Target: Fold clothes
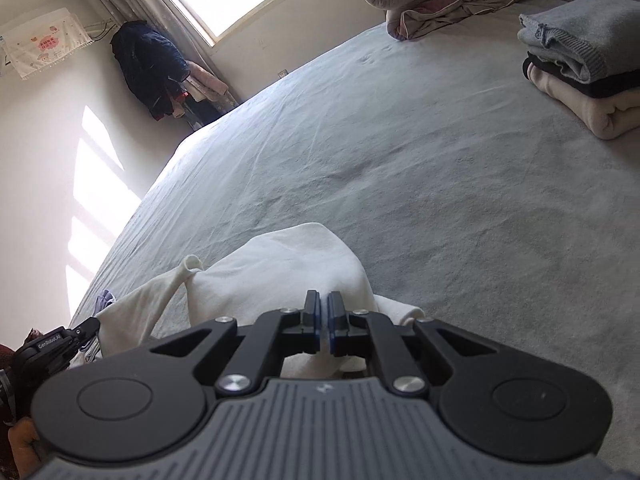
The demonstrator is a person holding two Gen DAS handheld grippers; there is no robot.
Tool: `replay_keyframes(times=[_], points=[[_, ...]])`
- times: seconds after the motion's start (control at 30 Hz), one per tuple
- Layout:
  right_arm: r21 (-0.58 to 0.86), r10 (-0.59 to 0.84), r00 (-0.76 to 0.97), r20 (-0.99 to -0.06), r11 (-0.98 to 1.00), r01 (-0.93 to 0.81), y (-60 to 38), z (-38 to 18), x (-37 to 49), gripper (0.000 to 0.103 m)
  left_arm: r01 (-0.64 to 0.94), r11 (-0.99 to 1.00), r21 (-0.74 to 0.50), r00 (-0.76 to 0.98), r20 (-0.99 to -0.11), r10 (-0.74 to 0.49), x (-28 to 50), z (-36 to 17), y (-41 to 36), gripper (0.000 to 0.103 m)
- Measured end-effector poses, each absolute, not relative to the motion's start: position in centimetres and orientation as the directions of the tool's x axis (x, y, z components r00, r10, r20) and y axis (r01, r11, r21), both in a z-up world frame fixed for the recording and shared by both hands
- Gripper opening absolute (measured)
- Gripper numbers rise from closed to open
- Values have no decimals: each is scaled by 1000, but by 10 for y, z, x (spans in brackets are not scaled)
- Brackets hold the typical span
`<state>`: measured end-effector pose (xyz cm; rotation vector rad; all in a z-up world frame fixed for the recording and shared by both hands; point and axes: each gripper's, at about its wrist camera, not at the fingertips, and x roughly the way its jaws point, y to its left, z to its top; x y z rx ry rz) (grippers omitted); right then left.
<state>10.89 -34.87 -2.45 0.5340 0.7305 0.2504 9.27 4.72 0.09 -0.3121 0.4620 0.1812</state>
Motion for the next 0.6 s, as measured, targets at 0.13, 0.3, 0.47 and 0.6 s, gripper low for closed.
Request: replay_keyframes(times=[0.13,0.3,0.47,0.6], points=[[529,361,735,-573,848,-4,-357,-26,109,6,-277,920,-276,866,-488,114,98,-4,62,4],[500,296,753,-588,864,51,-370,-28,111,6,-301,921,-249,851,-506,141,104,-12,66,4],[482,244,750,-615,869,112,-383,-36,116,6,-321,914,-247,831,-537,147,109,-22,72,4],[454,215,738,-639,881,137,-387,-44,119,6,-332,908,-257,816,-560,140,113,-28,77,4]])
